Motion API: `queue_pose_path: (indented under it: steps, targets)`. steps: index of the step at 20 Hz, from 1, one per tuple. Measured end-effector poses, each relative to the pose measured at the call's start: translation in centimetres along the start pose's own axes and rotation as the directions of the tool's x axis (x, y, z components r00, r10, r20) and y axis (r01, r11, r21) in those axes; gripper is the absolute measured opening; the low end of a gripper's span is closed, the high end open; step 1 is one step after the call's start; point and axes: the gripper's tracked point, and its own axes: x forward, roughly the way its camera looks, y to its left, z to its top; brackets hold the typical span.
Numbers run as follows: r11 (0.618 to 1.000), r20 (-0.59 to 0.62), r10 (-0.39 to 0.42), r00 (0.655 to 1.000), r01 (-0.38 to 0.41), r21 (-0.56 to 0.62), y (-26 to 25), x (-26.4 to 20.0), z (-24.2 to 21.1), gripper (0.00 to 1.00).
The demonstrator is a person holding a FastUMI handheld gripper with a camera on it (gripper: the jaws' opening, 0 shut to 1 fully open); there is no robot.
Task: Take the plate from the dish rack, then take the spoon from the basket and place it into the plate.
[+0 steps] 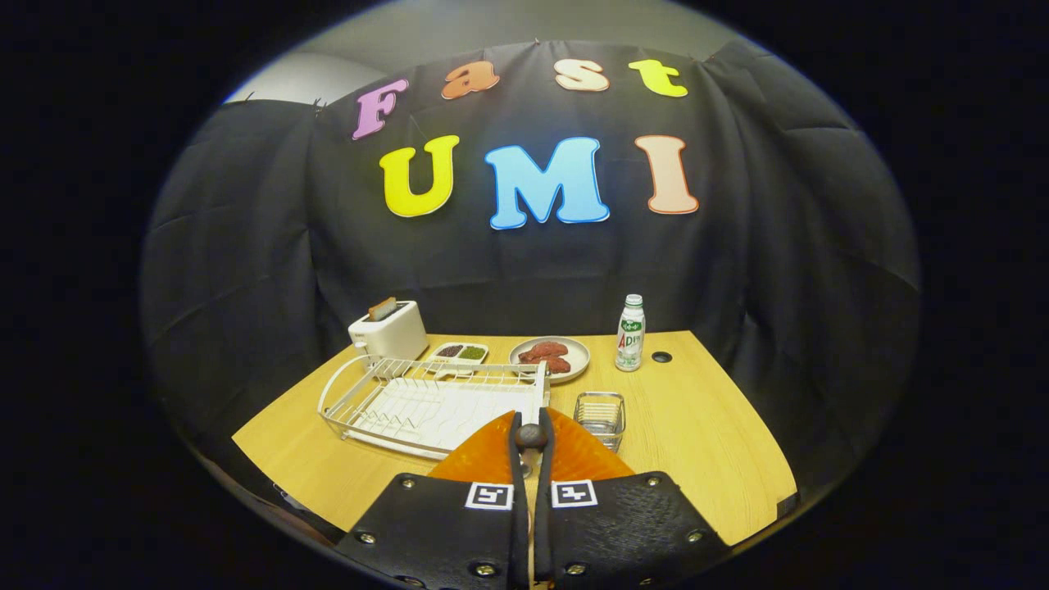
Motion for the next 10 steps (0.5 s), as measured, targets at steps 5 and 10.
queue_pose_path:
  steps: [5,10]
  targets:
    - [0.999,-0.066,0.053,0.996,-0.054,-0.001,4.1,1.1,-3.1,0.03]
    - [0.991,-0.141,0.118,0.983,-0.125,-0.041,8.3,3.2,-5.9,0.03]
